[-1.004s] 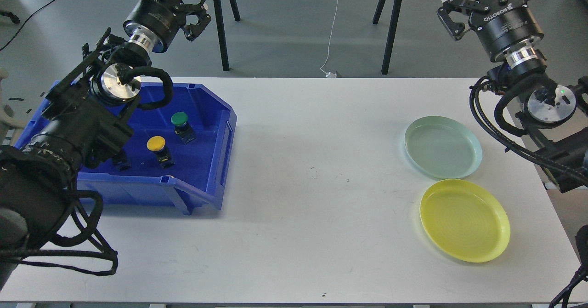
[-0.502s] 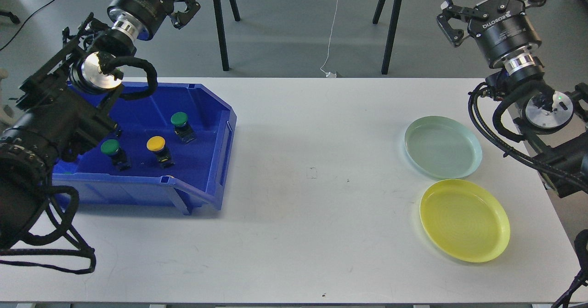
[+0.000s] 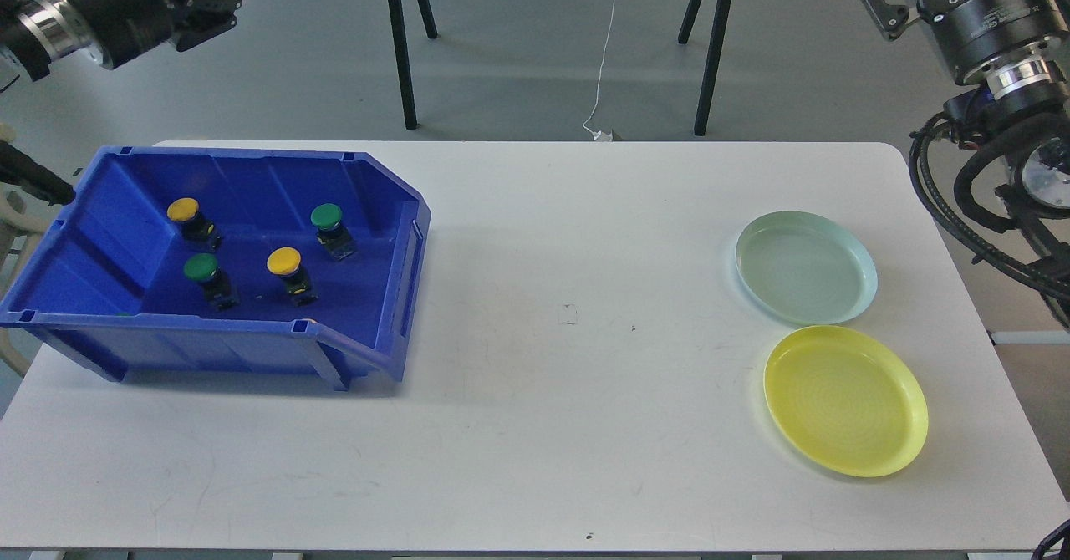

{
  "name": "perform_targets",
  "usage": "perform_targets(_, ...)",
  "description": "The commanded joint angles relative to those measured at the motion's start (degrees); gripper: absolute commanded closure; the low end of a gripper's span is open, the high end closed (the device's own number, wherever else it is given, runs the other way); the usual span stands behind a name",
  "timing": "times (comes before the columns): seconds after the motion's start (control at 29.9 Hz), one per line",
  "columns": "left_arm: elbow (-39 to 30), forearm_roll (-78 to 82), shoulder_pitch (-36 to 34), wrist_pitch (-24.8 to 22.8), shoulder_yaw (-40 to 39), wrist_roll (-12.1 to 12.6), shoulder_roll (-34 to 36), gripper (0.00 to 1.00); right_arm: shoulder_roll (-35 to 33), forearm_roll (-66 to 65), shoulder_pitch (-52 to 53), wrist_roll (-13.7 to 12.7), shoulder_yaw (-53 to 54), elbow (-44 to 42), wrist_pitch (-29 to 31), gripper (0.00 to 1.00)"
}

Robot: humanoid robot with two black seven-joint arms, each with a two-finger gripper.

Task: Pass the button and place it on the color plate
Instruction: 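Grasp a green button inside the blue bin with the left hand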

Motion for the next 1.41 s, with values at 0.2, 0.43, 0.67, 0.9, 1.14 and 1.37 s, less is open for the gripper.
perform_targets(0.2,-0.41,28.34,4.13,-6.26,1.3,1.16,4.25,0.12,-0.43,-0.09,0.06,0.02,0.03,0.05,0.0,0.0)
perform_targets(0.43,-0.42,44.23,11.79,-5.82,2.09,0.98,3.82,0.17,-0.61,-0.17,-0.03,0.02,-0.14,-0.12,0.0,0.0)
perform_targets(0.67,2.21,56.75,13.81,-5.82,4.72,1.07,3.03,0.21,-0.43,-0.17,-0.12,0.02,-0.58,-0.04,0.0,0.0)
perform_targets(0.9,10.65,56.75,13.81,-5.2,8.51,1.33,-3.65,0.21,-0.43,-0.17,-0.12,0.02,-0.49,0.14,0.0,0.0)
perform_targets(1.14,11.1,56.83,13.9,-5.29,8.59,1.6,-4.71,0.21,-0.52,-0.17,-0.2,0.02,-0.41,0.14,0.0,0.0)
perform_targets(1.37,14.35,57.01,13.99,-5.47,8.86,1.6,-4.89,0.21,-0.52,-0.17,-0.29,0.02,-0.49,0.14,0.0,0.0)
